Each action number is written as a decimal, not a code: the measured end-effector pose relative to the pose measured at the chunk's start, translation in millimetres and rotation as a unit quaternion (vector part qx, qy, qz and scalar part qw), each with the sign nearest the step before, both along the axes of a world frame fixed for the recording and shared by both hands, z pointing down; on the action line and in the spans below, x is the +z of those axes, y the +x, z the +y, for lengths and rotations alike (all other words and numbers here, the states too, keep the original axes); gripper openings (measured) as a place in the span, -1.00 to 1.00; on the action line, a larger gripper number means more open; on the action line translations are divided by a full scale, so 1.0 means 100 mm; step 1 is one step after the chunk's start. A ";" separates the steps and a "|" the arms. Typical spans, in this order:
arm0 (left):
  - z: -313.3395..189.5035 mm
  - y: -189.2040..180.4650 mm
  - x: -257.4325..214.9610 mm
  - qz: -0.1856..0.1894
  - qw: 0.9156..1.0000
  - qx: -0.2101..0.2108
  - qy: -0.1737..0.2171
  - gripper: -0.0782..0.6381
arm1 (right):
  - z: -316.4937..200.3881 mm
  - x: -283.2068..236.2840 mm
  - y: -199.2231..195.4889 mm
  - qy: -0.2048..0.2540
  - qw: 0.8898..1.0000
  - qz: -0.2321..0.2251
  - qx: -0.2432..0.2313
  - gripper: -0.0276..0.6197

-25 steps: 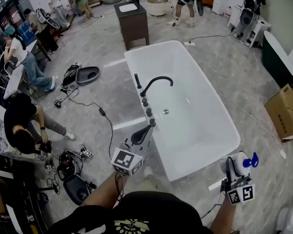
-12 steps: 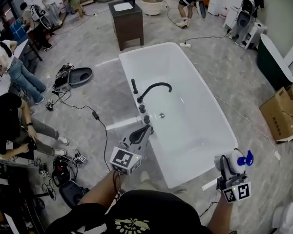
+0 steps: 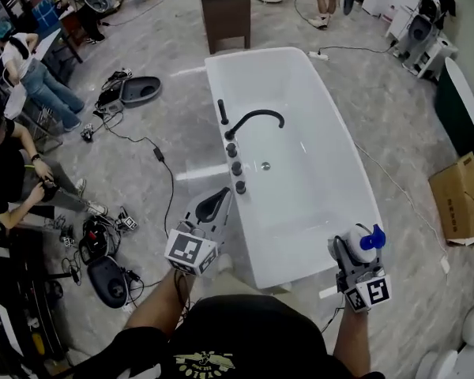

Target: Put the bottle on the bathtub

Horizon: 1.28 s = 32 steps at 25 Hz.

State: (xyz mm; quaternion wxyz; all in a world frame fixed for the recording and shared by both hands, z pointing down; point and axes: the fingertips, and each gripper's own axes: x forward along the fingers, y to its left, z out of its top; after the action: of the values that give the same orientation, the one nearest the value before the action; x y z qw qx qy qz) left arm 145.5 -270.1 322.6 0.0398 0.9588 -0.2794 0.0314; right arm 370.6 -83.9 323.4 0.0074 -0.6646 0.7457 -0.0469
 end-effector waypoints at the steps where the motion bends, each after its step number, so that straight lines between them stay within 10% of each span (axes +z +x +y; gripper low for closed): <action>1: 0.04 -0.05 0.03 -0.002 1.000 -0.011 -0.002 -0.76 | -0.05 0.07 -0.01 -0.002 1.000 -0.001 -0.013 -0.11; 11: 0.41 -0.64 0.35 -0.023 0.992 -0.124 -0.028 -0.76 | -0.48 1.08 -0.30 -0.058 0.991 0.003 -0.119 -0.11; 32: 0.48 -1.28 1.03 -0.054 0.984 -0.165 -0.039 -0.76 | -1.15 3.79 -1.58 -0.183 0.959 0.003 -0.218 -0.11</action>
State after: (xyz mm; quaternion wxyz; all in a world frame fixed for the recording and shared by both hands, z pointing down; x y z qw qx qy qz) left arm 17.6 -222.3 426.0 0.0664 0.8944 -0.4337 0.0868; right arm 212.8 -199.3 701.9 -0.1265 -0.4762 0.8512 -0.1808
